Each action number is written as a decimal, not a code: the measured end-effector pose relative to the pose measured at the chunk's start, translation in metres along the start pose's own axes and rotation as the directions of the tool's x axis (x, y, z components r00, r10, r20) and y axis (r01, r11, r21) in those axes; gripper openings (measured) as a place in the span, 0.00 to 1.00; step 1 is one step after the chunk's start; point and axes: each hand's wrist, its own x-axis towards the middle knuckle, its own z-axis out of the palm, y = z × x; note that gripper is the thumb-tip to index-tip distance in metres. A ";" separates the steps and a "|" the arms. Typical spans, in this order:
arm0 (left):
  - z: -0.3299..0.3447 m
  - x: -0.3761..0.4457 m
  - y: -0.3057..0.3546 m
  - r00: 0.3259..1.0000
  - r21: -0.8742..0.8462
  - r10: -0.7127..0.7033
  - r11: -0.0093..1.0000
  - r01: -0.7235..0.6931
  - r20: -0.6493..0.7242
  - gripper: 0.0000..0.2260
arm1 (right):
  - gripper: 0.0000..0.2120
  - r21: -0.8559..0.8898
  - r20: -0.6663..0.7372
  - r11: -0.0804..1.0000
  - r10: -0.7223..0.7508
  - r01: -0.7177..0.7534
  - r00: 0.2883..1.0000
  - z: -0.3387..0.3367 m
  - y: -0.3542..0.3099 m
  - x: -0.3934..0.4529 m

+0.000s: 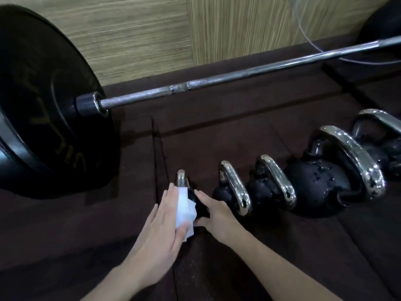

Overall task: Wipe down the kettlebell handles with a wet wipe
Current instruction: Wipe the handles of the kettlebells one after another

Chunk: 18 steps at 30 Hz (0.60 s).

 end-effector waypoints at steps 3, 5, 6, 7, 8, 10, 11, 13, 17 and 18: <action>-0.011 0.037 0.001 0.999 -0.019 -0.030 0.999 0.030 -0.012 0.30 | 0.45 -0.028 -0.003 1.000 0.004 -0.004 1.000 0.001 0.000 0.003; -0.023 0.075 -0.005 0.991 -0.119 -0.120 0.985 0.126 0.053 0.29 | 0.45 -0.021 0.006 1.000 0.009 -0.009 1.000 0.000 0.002 0.003; -0.029 0.092 -0.006 0.982 -0.199 -0.165 0.963 0.181 0.092 0.29 | 0.45 -0.017 0.023 1.000 0.015 -0.015 1.000 -0.002 0.002 0.001; -0.033 0.106 -0.009 0.973 -0.271 -0.199 0.936 0.224 0.116 0.28 | 0.44 -0.018 0.034 1.000 0.015 -0.014 0.999 -0.003 0.001 0.000; -0.033 0.114 -0.012 0.969 -0.329 -0.218 0.912 0.244 0.115 0.27 | 0.44 -0.025 0.043 1.000 0.016 -0.015 0.999 -0.005 0.001 0.000; -0.030 0.112 -0.013 0.974 -0.381 -0.207 0.896 0.226 0.091 0.25 | 0.44 -0.019 0.042 1.000 0.019 -0.018 0.999 -0.006 -0.001 -0.001; -0.028 0.103 -0.012 0.982 -0.363 -0.170 0.912 0.189 0.084 0.26 | 0.44 -0.016 0.042 1.000 0.017 -0.016 0.999 -0.005 -0.001 0.000; -0.026 0.072 -0.009 0.997 -0.216 -0.026 0.975 0.043 0.079 0.27 | 0.46 -0.043 0.015 0.999 0.003 -0.003 1.000 -0.002 -0.001 0.001; -0.019 0.024 -0.003 0.986 0.096 0.135 0.985 -0.144 0.094 0.26 | 0.47 -0.066 0.012 0.998 -0.004 0.005 1.000 0.001 -0.001 0.001; -0.017 0.022 -0.002 0.987 0.129 0.136 0.981 -0.147 0.089 0.26 | 0.46 -0.067 0.015 0.998 -0.010 0.011 1.000 0.001 -0.001 0.001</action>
